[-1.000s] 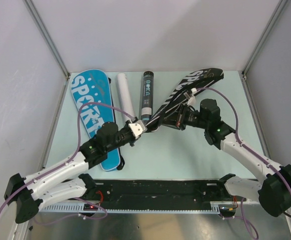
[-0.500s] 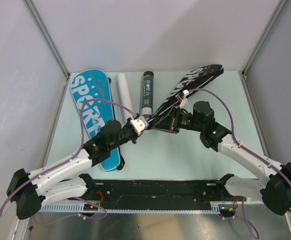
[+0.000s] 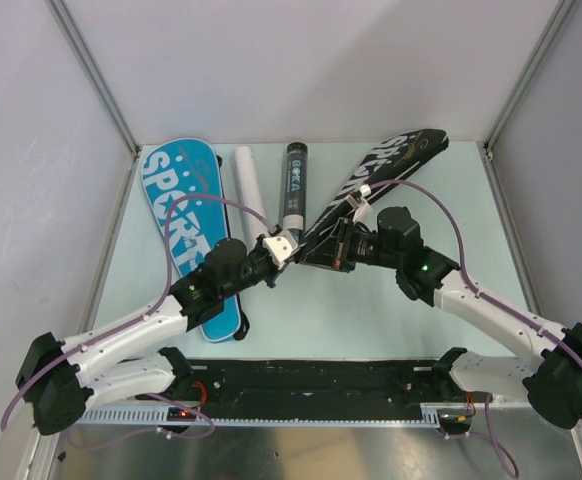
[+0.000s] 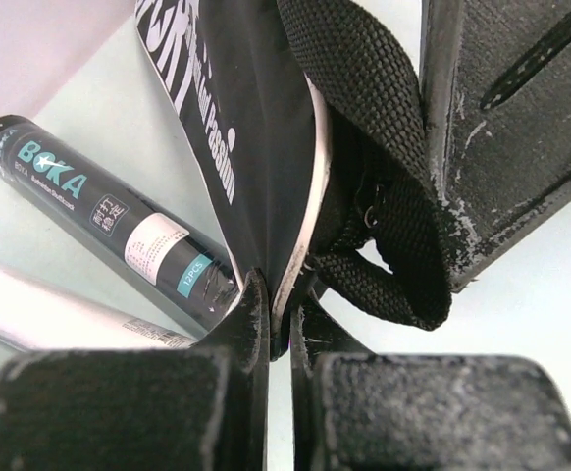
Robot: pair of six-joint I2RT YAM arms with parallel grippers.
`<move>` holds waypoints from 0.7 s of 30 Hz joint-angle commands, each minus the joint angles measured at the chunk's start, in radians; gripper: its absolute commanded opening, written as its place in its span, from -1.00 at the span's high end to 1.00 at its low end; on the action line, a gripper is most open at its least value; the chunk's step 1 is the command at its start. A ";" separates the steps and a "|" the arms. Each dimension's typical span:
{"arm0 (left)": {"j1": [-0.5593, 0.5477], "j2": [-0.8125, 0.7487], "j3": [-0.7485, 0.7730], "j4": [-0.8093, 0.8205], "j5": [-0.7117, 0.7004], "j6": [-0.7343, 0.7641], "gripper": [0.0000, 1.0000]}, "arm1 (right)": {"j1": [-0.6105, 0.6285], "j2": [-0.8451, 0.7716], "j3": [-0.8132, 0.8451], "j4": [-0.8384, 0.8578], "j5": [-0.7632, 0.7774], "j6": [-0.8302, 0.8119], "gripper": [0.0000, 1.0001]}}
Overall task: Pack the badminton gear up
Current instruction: Zip the racket bag at the center of the board, then place the racket bag at the center of the board.
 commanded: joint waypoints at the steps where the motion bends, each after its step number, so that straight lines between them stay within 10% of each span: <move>1: -0.003 0.027 0.056 0.076 0.013 -0.049 0.99 | 0.025 -0.032 0.045 -0.014 0.007 -0.051 0.95; 5: -0.003 0.056 0.066 0.077 0.056 -0.073 0.74 | -0.014 -0.080 -0.006 -0.033 0.043 -0.039 0.88; 13: -0.003 -0.009 0.026 0.040 0.040 -0.071 -0.43 | -0.089 -0.335 -0.157 -0.357 0.109 -0.045 0.77; 21: -0.003 -0.059 0.075 -0.059 0.080 -0.090 -0.99 | -0.193 -0.617 -0.226 -0.681 0.162 -0.070 -0.71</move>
